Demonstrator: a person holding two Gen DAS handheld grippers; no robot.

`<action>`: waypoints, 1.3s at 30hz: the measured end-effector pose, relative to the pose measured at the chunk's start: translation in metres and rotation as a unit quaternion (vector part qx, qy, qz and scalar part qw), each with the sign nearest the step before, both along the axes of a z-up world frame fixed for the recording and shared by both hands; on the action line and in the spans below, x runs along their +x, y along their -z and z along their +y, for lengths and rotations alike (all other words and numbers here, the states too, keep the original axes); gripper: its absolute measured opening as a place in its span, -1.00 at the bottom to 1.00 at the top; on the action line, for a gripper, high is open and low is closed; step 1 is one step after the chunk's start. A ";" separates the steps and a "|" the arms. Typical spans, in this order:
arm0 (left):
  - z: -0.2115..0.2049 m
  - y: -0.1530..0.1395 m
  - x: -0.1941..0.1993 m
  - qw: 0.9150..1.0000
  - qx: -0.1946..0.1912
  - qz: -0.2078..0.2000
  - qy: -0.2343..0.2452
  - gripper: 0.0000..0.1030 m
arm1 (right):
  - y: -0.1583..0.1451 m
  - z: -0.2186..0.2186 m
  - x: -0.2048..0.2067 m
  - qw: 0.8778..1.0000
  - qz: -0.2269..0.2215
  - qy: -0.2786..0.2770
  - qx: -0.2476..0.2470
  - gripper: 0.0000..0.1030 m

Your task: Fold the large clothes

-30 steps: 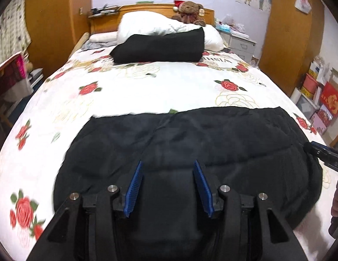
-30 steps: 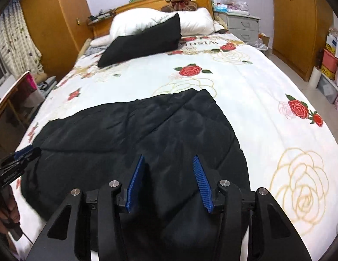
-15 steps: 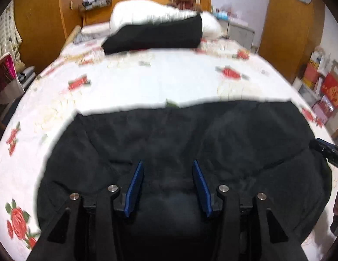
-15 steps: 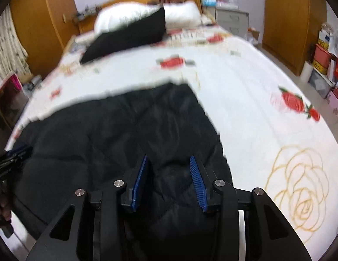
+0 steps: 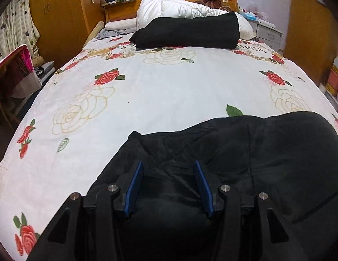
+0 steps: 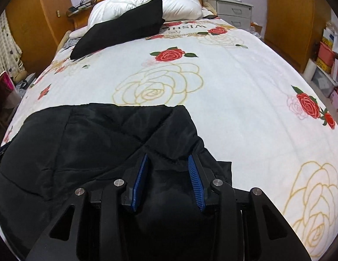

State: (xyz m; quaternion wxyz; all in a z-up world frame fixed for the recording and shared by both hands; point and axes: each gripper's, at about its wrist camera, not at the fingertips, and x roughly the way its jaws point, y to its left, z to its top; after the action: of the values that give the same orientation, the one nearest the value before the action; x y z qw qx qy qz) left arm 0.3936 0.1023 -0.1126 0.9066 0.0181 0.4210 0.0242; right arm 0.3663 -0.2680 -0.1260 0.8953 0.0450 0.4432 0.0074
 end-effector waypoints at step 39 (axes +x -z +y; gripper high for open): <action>0.064 -0.048 -0.066 0.998 -0.011 -0.041 -0.040 0.00 | -0.051 -0.009 -0.067 1.000 -0.025 -0.017 0.008 0.00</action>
State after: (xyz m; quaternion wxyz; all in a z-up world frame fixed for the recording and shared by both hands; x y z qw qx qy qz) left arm 0.3274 0.1665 -0.0646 0.9214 -0.0093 0.3843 0.0565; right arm 0.2988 -0.2769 -0.0753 0.9053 0.0443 0.4215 0.0268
